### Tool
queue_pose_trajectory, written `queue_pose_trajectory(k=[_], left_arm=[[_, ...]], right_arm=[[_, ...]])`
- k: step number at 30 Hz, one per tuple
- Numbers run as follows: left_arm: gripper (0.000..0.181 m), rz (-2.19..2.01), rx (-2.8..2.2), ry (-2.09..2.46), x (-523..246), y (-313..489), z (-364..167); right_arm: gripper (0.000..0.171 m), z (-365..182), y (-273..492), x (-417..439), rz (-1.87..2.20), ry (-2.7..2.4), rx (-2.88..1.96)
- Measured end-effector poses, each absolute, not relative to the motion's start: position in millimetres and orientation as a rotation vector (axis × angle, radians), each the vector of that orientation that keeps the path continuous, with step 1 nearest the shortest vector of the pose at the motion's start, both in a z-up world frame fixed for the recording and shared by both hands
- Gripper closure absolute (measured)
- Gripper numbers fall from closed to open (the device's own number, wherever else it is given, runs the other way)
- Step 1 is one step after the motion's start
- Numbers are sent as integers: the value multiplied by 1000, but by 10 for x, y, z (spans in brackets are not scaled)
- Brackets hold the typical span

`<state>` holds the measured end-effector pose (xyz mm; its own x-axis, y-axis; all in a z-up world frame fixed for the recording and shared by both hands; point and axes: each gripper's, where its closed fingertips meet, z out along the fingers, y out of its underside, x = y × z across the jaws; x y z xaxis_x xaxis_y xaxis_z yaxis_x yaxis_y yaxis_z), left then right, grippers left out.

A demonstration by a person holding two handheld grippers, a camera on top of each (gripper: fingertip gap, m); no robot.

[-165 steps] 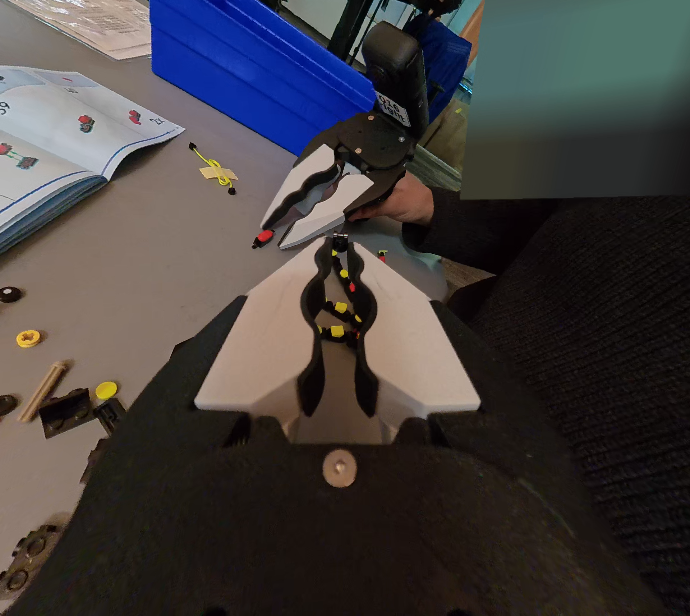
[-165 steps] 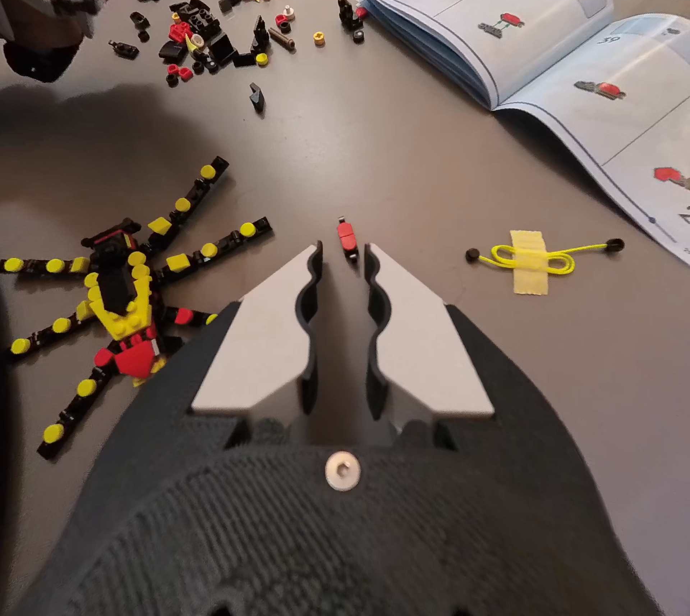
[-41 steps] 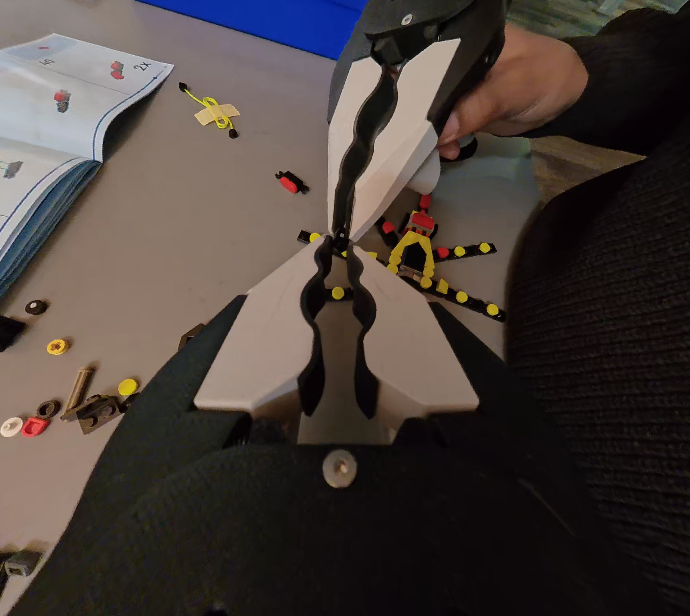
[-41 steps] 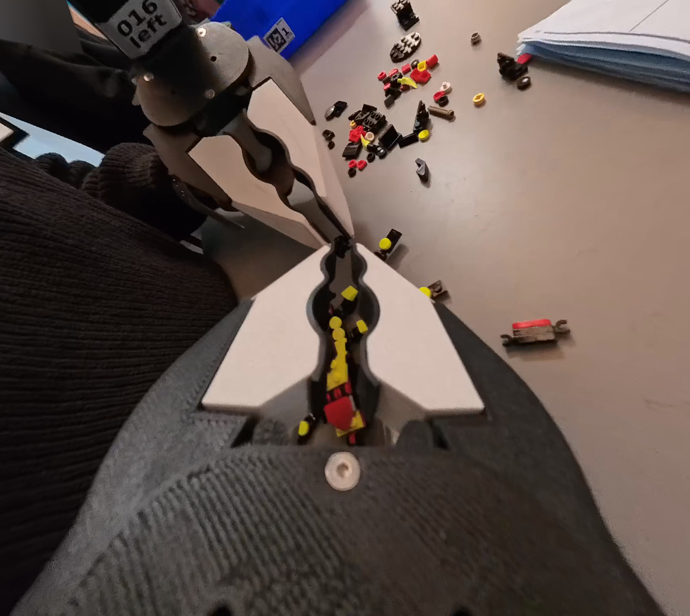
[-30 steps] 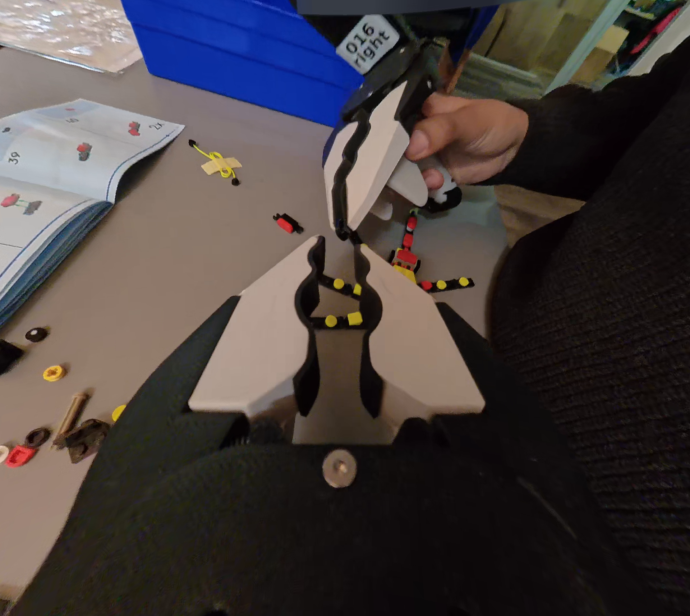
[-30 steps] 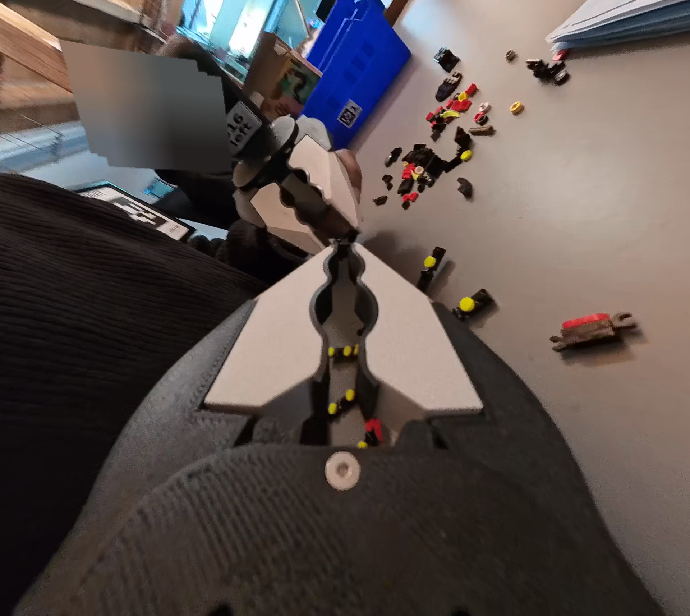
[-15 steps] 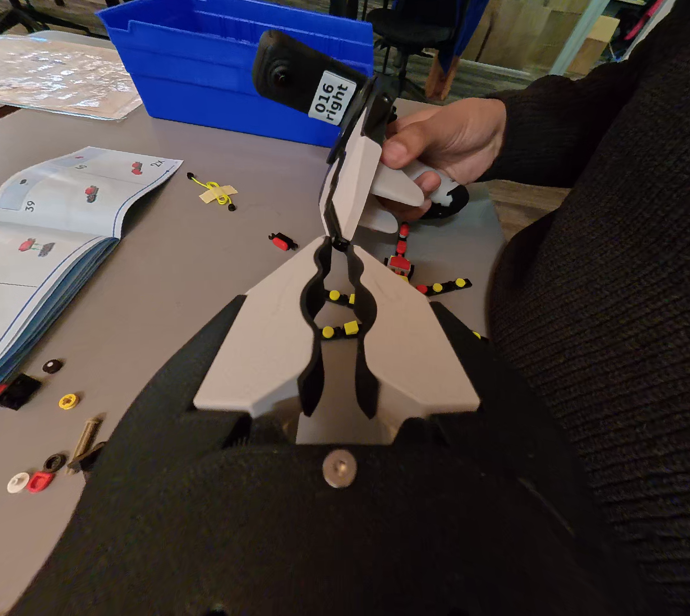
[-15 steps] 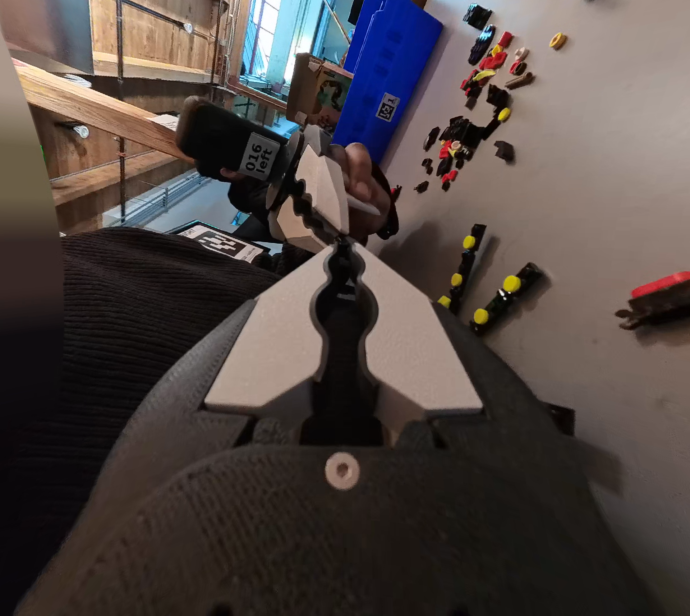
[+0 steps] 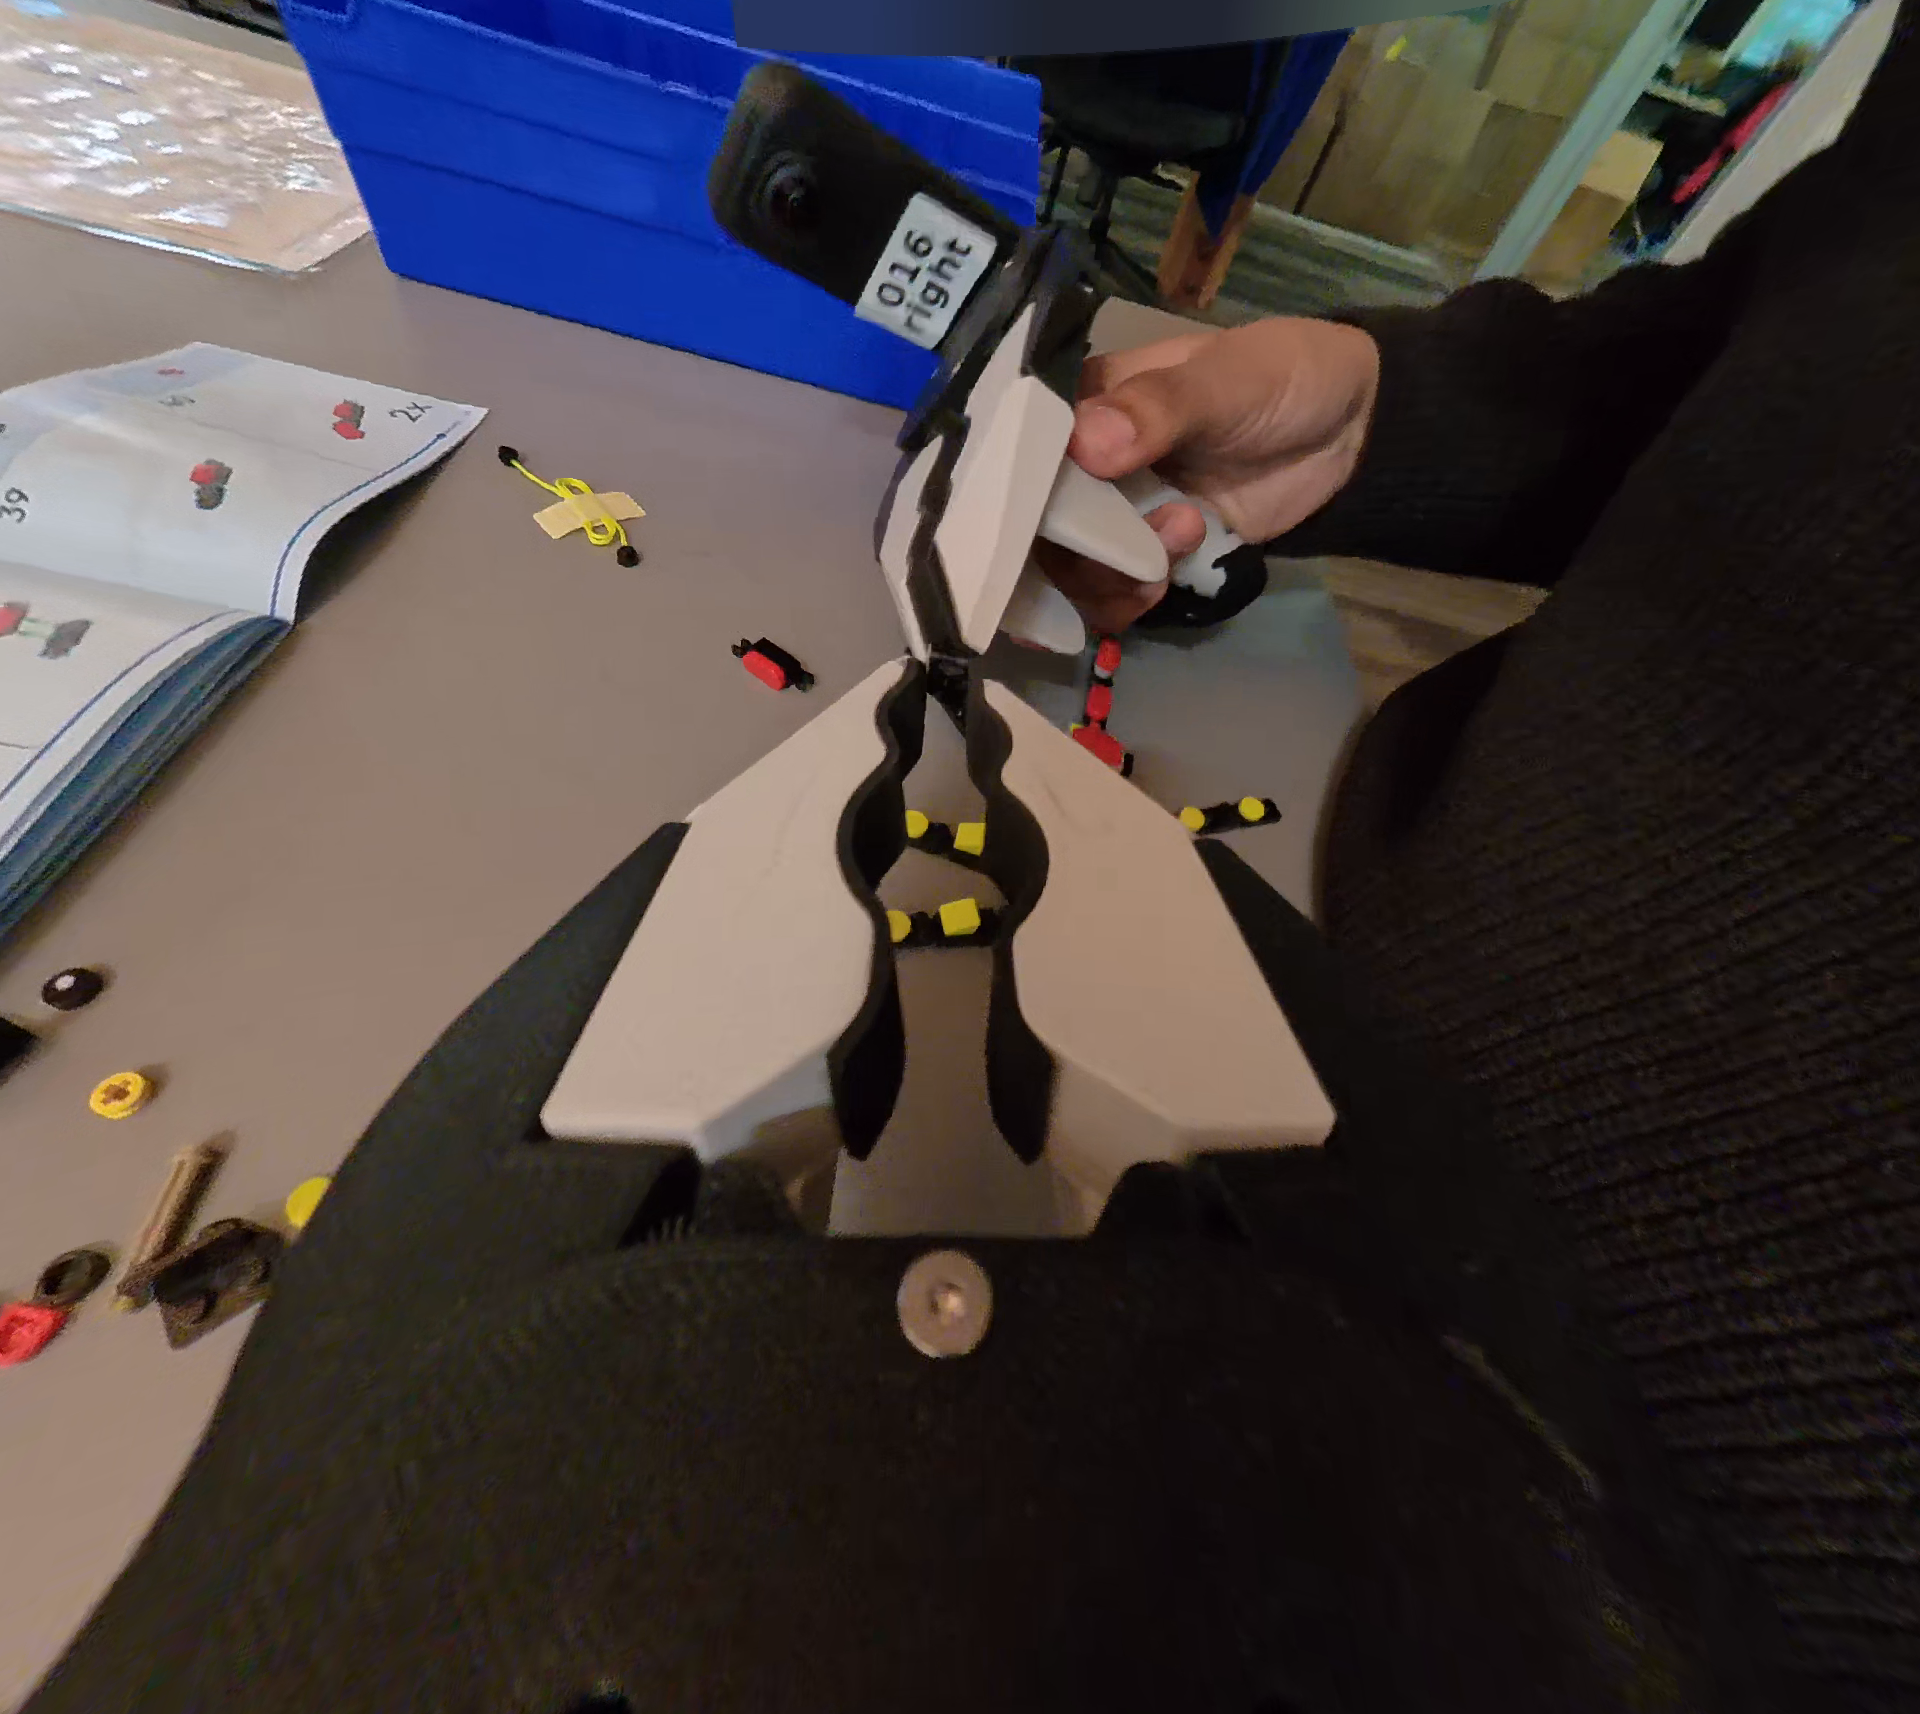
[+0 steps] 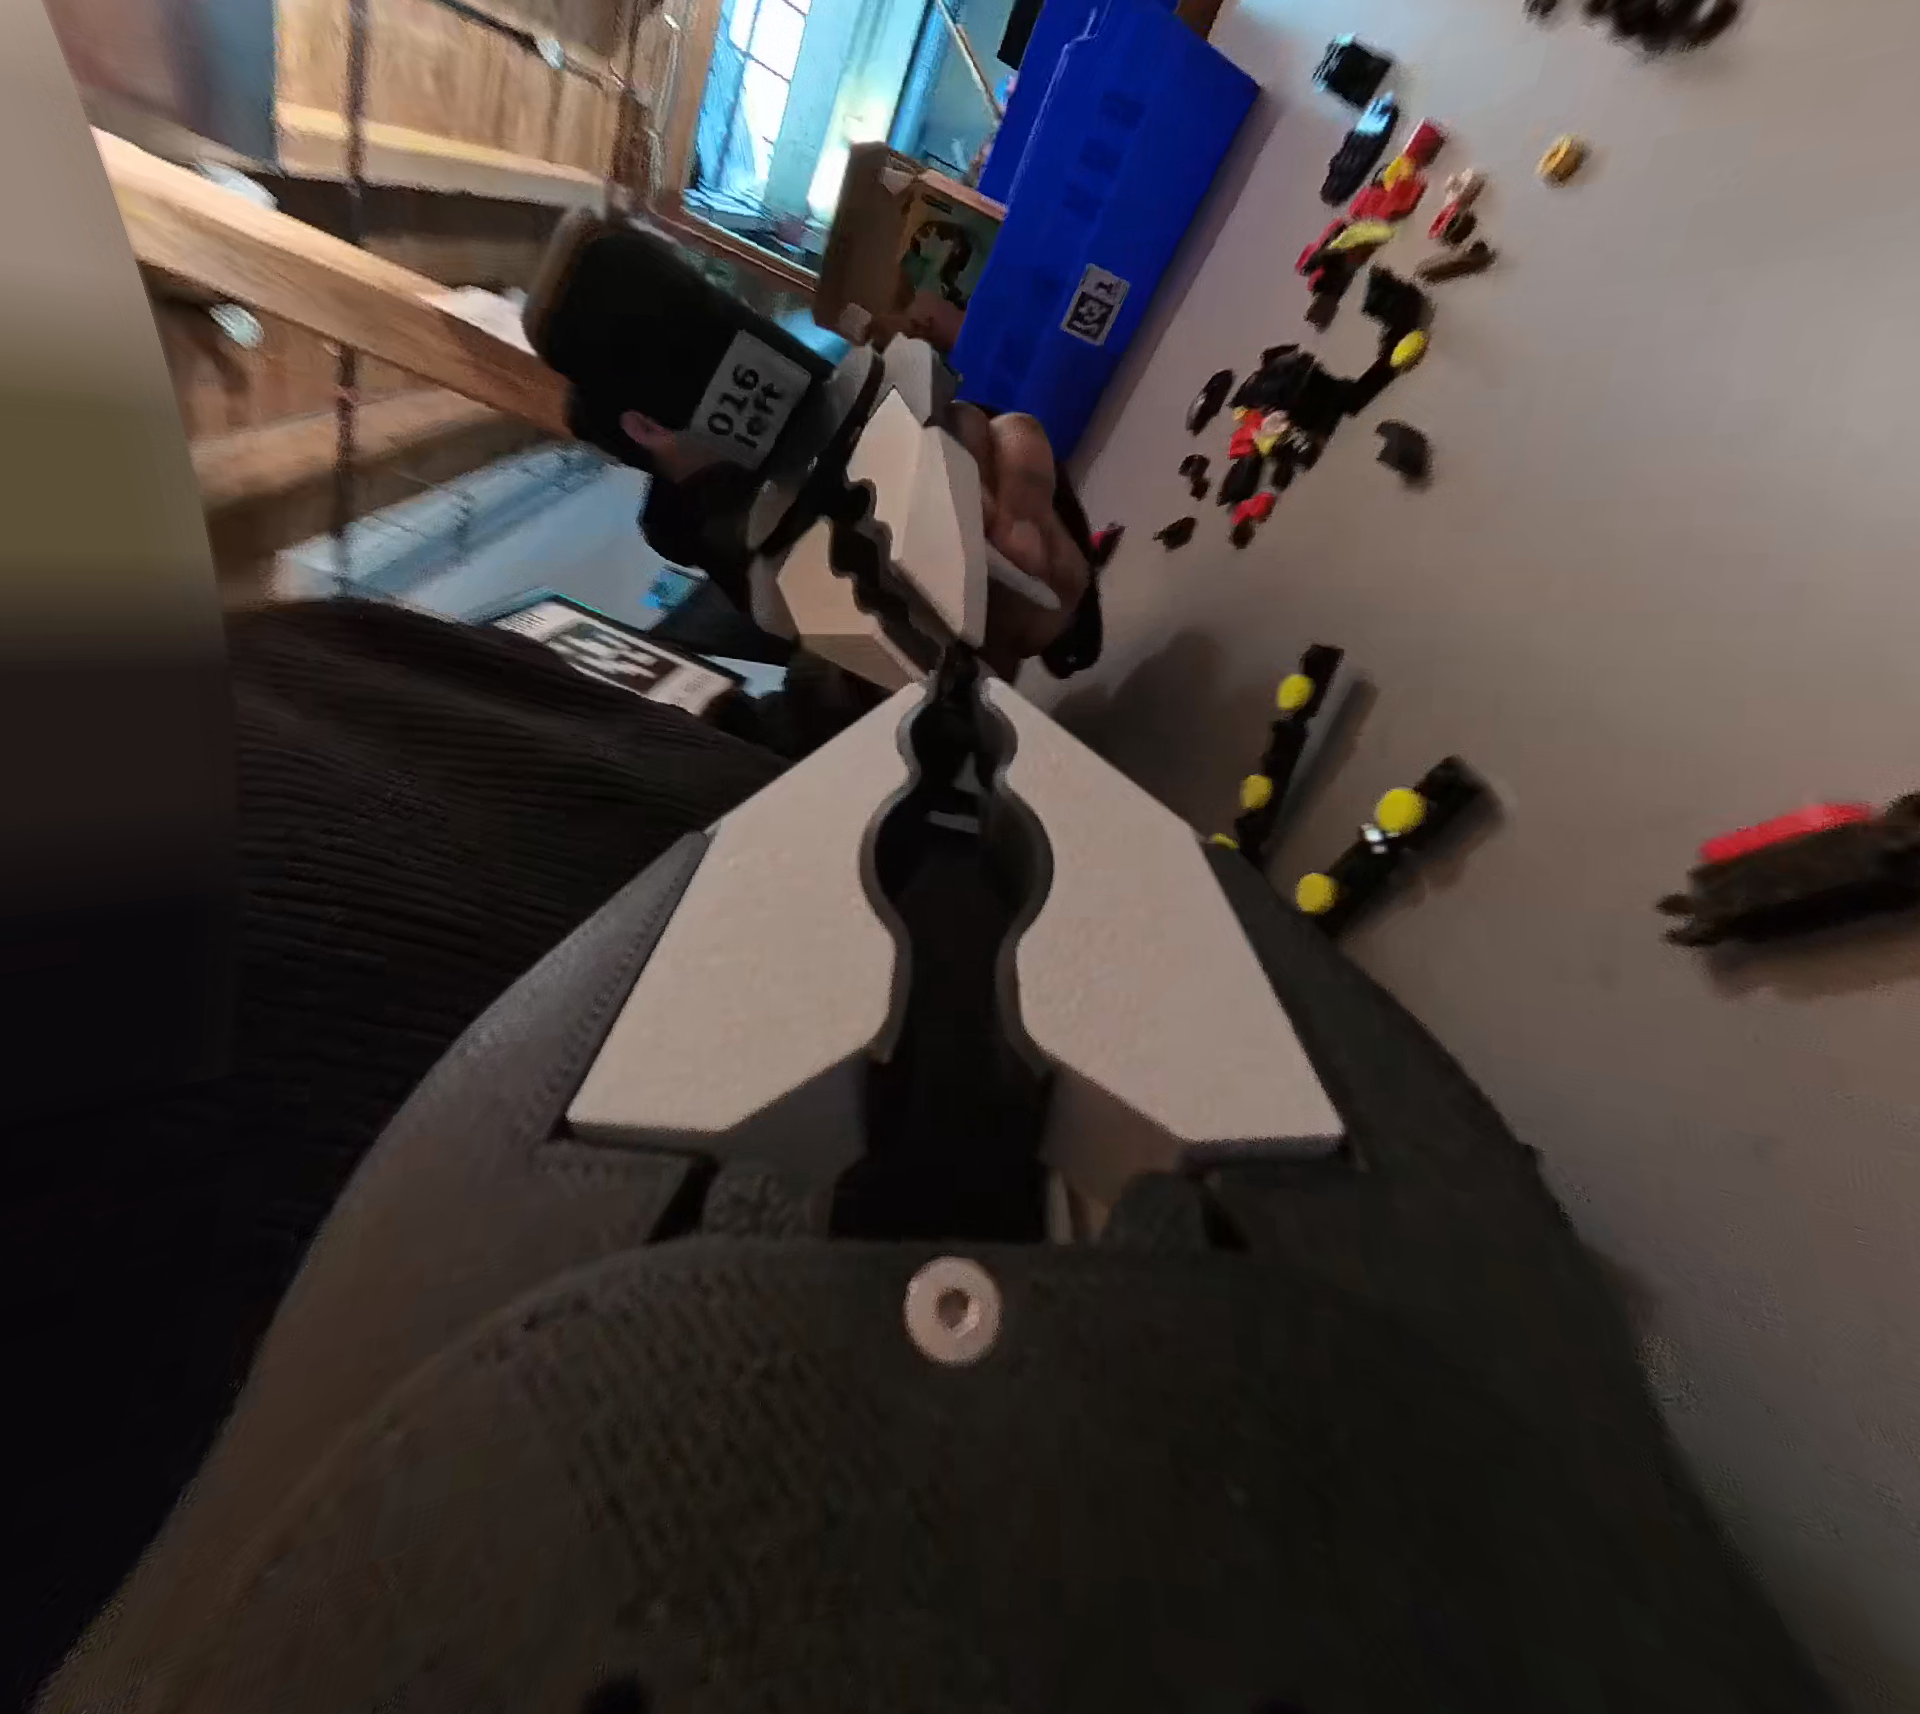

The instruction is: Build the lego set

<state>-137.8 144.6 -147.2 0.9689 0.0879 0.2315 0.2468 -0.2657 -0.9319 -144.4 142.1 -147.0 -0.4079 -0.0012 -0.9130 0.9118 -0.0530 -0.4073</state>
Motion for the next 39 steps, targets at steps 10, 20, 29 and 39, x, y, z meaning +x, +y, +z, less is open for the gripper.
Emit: queue_pose_trajectory(k=[10, 20, 29, 39], left_arm=[[177, -221, -1763, -393, -1571, 1327, -1454], [177, -237, -1785, -393, -1548, 1342, -1503], [177, -238, -1792, -394, -1545, 1346, -1513], [177, -251, -1794, -397, -1542, 1341, -1523]], right_arm=[[161, -2117, 2102, -1889, -1348, 2694, 1138], [171, -2264, 2123, -1927, -1209, 2887, 1129], [171, -2301, 2206, -1875, -1118, 2878, 1151], [171, -2203, 2223, -1901, -1204, 2927, 1066]])
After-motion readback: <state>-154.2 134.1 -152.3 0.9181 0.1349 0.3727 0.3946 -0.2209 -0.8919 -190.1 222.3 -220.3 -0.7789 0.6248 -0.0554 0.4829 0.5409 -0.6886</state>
